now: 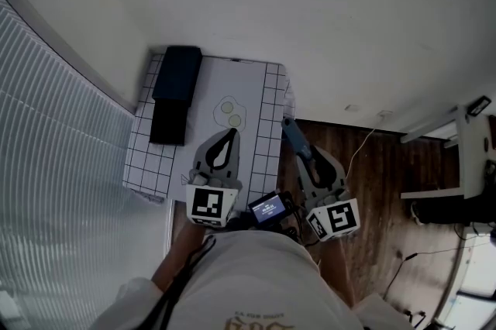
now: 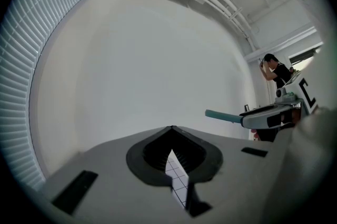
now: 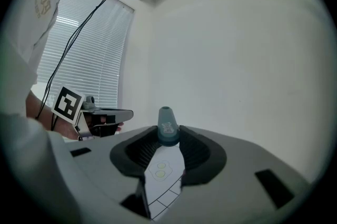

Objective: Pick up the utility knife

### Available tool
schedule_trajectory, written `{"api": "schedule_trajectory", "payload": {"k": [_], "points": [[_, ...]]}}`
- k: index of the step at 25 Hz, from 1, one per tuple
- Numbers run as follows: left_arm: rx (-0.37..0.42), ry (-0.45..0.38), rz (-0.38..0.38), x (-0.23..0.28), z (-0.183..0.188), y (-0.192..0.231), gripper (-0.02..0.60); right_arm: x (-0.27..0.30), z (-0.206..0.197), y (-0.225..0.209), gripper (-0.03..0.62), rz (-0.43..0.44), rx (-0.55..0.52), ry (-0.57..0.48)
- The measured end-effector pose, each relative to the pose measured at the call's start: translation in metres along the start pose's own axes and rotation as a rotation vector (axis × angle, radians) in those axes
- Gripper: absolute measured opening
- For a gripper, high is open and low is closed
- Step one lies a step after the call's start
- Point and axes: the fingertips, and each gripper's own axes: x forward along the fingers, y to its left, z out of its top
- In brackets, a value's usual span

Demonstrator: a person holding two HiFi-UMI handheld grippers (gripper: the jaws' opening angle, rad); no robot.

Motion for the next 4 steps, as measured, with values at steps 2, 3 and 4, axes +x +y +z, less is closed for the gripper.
{"api": "schedule_trajectory", "payload": {"k": [2, 3, 4], "points": [[-0.007, 0.003, 0.001, -0.0009, -0.001, -0.0002, 0.003, -0.001, -0.0011, -0.0014, 0.133, -0.003, 0.004, 0.0], [-0.011, 0.004, 0.003, -0.0015, -0.0015, -0.0002, 0.003, -0.0015, -0.0019, -0.0019, 0.133, -0.004, 0.004, 0.001], [-0.015, 0.005, 0.005, -0.0021, -0.0019, -0.0001, 0.003, -0.0019, -0.0026, -0.0023, 0.133, -0.005, 0.005, 0.001]]}}
